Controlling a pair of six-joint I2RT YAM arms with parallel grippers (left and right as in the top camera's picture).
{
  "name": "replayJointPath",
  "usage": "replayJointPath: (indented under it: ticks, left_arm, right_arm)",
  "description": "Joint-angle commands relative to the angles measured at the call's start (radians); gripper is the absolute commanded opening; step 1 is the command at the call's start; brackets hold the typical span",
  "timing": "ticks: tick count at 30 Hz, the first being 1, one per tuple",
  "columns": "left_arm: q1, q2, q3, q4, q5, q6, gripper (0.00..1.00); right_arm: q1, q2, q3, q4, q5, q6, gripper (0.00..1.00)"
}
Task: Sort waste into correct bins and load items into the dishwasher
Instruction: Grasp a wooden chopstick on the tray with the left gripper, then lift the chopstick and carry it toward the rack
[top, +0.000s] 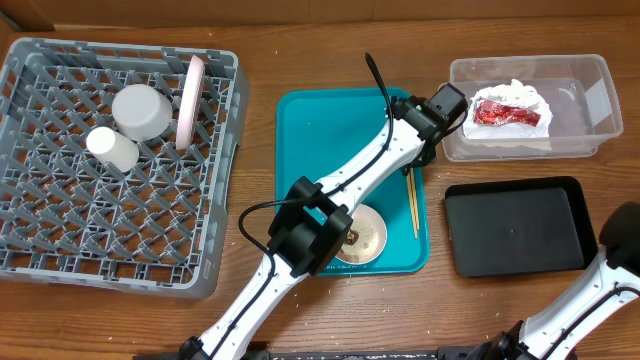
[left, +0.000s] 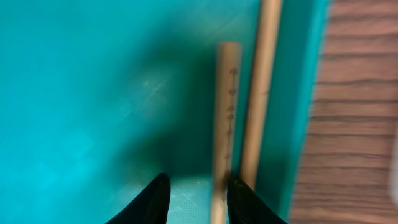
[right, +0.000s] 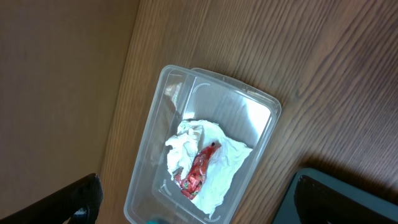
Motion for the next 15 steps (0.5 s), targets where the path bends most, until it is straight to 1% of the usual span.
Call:
replayJointPath:
  ticks: [1,5,7,9,13,15]
  left_arm:
    - [-0.001,0.022,-0.029,0.011,-0.013,-0.017,0.33]
    - [-0.001,0.022,-0.031,0.016,-0.013,-0.017,0.32]
    - [-0.001,0.022,-0.031,0.016,-0.013,-0.016,0.30]
    - [-0.001,0.022,-0.031,0.015,-0.013,-0.016,0.23]
    - [0.003,0.018,-0.030,0.015,-0.014,0.007,0.04]
    - [0.007,0.010,-0.025,0.013,-0.013,0.044,0.04]
  right_arm:
    - [-0.003,-0.014,0.018,0.002,0.003,-0.005,1.00]
    - [-0.003,-0.014,0.018,0.002,0.003,-0.005,1.00]
    - [-0.003,-0.014,0.018,0.002,0.003,-0.005,1.00]
    - [-0.003,-0.014,0.018,0.003,0.003,-0.005,1.00]
    - [-0.003,-0.014,0.018,0.002,0.003,-0.005,1.00]
    - [-0.003,-0.014,0.018,0.003,0.003,-0.005,1.00]
